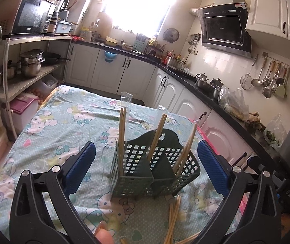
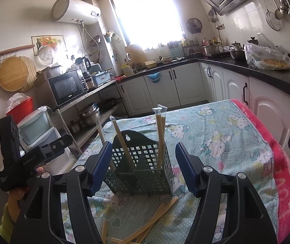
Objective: Organize utensils
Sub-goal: 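Move the left tool back over the chopstick pile beside the caddy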
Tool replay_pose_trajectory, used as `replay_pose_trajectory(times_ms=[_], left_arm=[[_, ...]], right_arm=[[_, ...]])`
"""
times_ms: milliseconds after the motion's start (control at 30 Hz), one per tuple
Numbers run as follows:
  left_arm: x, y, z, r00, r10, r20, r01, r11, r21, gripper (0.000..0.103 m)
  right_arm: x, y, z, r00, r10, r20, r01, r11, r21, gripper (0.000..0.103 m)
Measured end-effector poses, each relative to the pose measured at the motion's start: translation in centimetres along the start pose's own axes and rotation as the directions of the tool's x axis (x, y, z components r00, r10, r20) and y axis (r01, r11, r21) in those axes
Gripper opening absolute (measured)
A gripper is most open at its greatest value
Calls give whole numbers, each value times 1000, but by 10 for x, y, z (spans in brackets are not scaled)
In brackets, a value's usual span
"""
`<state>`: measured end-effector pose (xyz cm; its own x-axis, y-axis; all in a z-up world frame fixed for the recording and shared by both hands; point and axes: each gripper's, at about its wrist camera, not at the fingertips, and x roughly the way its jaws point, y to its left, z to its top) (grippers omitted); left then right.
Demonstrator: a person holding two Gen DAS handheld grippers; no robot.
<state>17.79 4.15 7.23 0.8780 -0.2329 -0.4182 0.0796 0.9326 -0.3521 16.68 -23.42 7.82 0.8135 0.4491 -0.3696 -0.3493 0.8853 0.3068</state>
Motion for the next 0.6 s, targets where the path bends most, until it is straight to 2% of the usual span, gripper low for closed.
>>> replay_pose_trajectory(times_ms=[267,600], left_arm=[[-4,1,-12,1000,-8,-26,8,1000,-4,92],[-10,6,-29,999,15,-50,-15,1000,0,92]], right_arm=[[-5,1,-10,1000,0,-20,0,1000,-12,62],[-6,-4,-23,999,-9,-49,9,1000,-15,62]])
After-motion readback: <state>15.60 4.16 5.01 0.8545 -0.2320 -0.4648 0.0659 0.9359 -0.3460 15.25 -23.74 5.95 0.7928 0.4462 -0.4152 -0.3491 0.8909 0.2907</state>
